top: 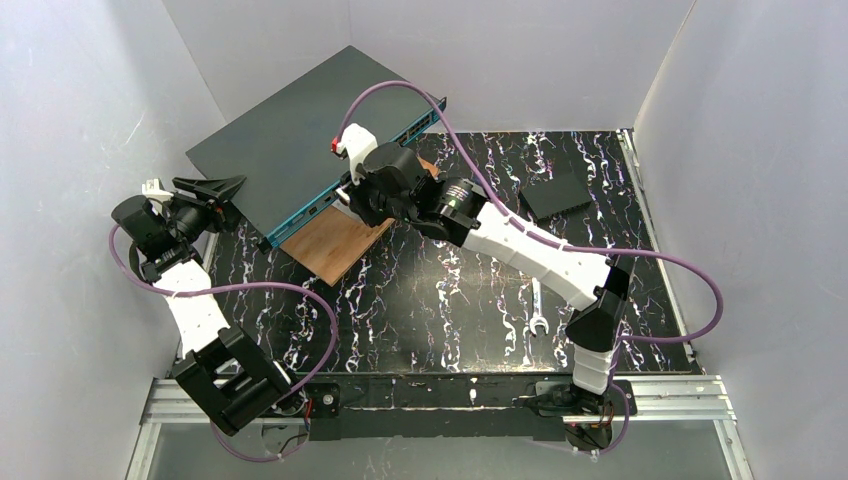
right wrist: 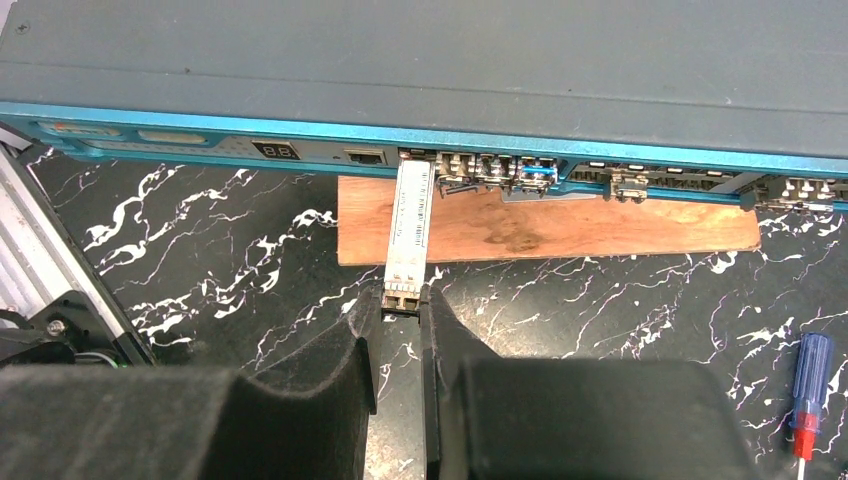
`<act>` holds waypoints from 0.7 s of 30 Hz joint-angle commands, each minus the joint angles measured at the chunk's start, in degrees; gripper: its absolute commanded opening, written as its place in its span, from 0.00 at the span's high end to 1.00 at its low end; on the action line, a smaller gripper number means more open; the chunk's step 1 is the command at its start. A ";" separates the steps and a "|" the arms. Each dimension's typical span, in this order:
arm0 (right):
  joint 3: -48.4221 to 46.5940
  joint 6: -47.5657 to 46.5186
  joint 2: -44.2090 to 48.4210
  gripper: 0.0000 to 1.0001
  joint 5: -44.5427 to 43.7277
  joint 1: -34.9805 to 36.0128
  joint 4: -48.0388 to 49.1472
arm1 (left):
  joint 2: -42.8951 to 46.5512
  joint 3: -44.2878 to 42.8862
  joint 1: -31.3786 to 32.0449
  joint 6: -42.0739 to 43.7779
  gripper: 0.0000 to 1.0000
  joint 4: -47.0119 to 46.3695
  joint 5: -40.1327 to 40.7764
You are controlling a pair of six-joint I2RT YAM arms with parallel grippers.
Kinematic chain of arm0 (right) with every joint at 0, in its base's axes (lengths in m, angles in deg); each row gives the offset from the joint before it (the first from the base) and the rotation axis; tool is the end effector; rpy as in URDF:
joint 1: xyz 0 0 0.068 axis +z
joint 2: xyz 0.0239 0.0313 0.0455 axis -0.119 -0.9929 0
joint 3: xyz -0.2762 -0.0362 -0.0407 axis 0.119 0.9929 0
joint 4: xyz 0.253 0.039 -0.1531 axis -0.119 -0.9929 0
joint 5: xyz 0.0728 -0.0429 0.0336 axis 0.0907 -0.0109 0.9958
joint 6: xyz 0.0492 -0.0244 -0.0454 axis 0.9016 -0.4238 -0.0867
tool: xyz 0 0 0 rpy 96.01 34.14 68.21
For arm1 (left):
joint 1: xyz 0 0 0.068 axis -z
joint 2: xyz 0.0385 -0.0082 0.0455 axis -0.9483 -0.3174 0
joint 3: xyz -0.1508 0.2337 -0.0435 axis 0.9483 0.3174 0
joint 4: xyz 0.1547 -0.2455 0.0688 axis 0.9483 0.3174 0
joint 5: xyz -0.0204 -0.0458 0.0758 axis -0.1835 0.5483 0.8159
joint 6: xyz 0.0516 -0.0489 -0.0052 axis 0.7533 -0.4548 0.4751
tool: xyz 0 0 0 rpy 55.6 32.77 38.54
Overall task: Insert the plug into the switch port
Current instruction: Insert the connector into the switch port.
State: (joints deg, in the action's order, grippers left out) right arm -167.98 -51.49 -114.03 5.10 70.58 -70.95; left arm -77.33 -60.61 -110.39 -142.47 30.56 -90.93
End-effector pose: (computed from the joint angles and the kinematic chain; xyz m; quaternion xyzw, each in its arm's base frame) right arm 0.2256 0.4273 0.4363 -0.3431 0.7527 0.2380 0.5090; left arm 0.2738 0.1583 0.3295 -0.3765 0.6449 -0.4954 0.4439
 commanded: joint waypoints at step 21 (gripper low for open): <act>-3.66 1.69 -0.55 0.99 -1.49 0.06 2.19 | 0.24 -0.23 1.94 4.78 1.00 0.43 -5.08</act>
State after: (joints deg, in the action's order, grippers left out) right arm -169.88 -50.46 -115.17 4.72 70.58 -71.10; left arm -77.33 -60.61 -110.36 -142.39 30.56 -90.95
